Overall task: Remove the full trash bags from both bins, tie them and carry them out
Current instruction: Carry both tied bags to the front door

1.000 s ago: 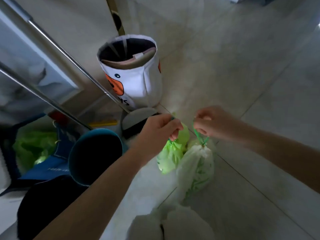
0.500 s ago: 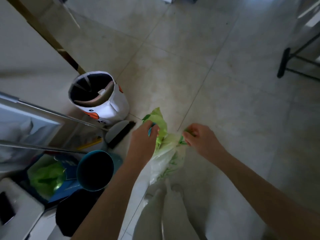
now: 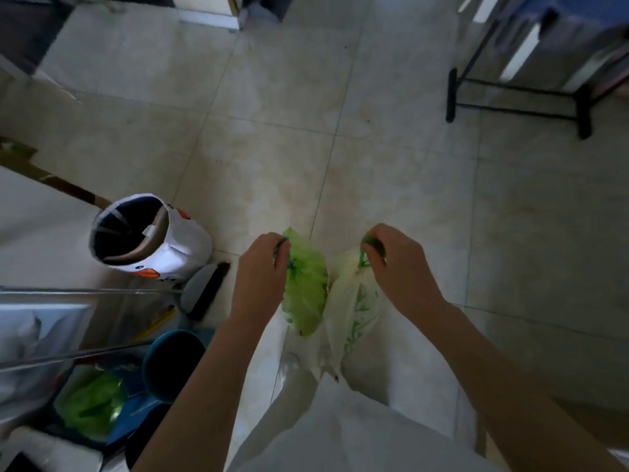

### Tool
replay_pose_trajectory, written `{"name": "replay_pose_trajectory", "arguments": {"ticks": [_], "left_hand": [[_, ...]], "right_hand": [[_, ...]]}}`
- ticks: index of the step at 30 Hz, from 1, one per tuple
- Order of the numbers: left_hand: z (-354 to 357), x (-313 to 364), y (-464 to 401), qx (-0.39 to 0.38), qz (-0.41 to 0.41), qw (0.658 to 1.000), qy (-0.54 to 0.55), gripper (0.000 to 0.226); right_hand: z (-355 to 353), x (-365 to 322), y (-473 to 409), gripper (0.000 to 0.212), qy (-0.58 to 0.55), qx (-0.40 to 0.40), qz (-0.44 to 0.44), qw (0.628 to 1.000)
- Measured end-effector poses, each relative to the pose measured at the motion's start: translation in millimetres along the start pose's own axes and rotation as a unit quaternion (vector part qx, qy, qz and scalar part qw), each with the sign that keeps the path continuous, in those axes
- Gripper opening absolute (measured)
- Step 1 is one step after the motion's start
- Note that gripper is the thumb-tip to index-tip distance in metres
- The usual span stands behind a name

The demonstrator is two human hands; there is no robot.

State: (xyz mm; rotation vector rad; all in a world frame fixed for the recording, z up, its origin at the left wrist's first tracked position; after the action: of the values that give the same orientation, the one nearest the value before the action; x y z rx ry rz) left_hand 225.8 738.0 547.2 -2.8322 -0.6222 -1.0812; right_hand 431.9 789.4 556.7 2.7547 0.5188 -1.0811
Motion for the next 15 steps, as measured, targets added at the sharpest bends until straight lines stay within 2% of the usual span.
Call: {"name": "replay_pose_trajectory", "arguments": {"ticks": [7, 15], "left_hand": [[69, 88, -33, -0.092, 0.083, 0.992, 0.007, 0.016], [161, 198, -105, -0.204, 0.164, 0.965, -0.025, 0.018]], "right_hand": [[-80, 69, -2, 0.008, 0.031, 0.067, 0.084, 0.994], [-163, 167, -25, 0.005, 0.048, 0.129, 0.191, 0.972]]}}
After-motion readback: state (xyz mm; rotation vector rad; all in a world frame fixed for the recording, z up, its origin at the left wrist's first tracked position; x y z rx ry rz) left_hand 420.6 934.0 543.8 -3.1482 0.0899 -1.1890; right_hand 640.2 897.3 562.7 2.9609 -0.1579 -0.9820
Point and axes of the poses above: each hand's wrist, its own y-axis away from the middle knuckle, its own z-axis out of the palm, x = y × z, the point moved 8 cm from there along -y, towards the middle knuckle, and after that the axes turned 5 degrees about -z, right-handed, at the moved point
